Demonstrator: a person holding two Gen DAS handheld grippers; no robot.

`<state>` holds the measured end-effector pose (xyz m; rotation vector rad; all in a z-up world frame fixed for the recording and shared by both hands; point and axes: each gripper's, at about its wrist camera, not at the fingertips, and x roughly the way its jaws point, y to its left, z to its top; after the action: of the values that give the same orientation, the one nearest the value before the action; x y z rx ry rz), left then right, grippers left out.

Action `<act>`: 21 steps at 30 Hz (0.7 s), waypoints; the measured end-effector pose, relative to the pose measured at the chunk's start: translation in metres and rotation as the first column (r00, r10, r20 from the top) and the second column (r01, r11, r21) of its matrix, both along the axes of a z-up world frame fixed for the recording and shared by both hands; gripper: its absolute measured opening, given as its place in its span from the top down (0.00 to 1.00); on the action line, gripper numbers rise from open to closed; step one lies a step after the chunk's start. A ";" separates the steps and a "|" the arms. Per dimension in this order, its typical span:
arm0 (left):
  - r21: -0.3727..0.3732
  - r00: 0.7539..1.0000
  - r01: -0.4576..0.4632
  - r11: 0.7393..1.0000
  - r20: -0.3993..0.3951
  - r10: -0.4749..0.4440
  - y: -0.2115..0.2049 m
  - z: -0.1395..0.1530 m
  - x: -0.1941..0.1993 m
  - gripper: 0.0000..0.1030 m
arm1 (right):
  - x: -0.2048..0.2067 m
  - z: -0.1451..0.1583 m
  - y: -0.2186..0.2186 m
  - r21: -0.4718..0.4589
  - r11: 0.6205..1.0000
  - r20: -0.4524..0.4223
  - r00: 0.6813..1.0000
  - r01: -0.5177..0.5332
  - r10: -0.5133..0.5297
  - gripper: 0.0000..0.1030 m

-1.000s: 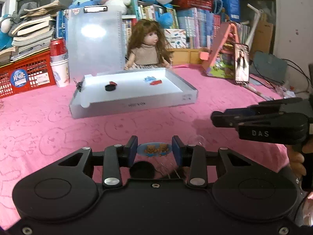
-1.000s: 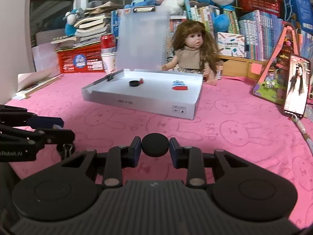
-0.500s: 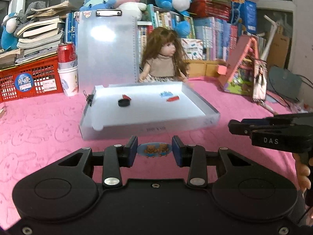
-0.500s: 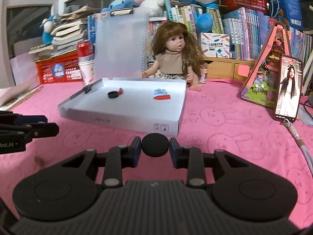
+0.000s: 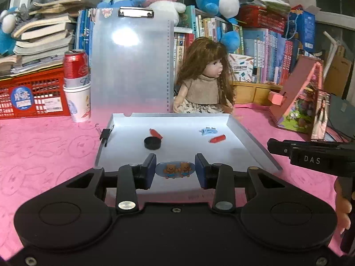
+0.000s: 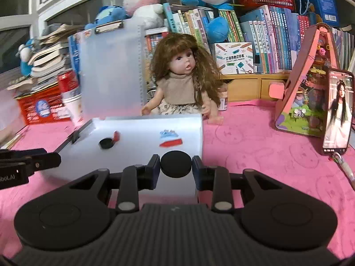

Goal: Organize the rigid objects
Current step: 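Carry the blue oval piece in the left tool and black lid in the right tool into the tray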

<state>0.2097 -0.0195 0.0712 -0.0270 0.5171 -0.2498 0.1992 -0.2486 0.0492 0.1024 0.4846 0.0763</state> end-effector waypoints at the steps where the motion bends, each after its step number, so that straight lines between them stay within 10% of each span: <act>1: -0.007 1.000 -0.003 1.000 -0.008 0.003 0.000 -0.001 0.009 0.65 | 0.006 -0.001 0.000 0.006 1.000 -0.005 1.000 0.004 -0.004 0.65; 21: -0.006 0.990 -0.075 0.997 -0.116 0.073 -0.015 -0.041 0.108 0.65 | 0.090 -0.036 0.015 -0.002 0.998 -0.099 0.993 0.065 -0.065 0.65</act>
<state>0.3175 -0.0342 0.0300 -0.0709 0.6293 -0.1790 0.2890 -0.2338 0.0130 0.1235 0.5802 0.0077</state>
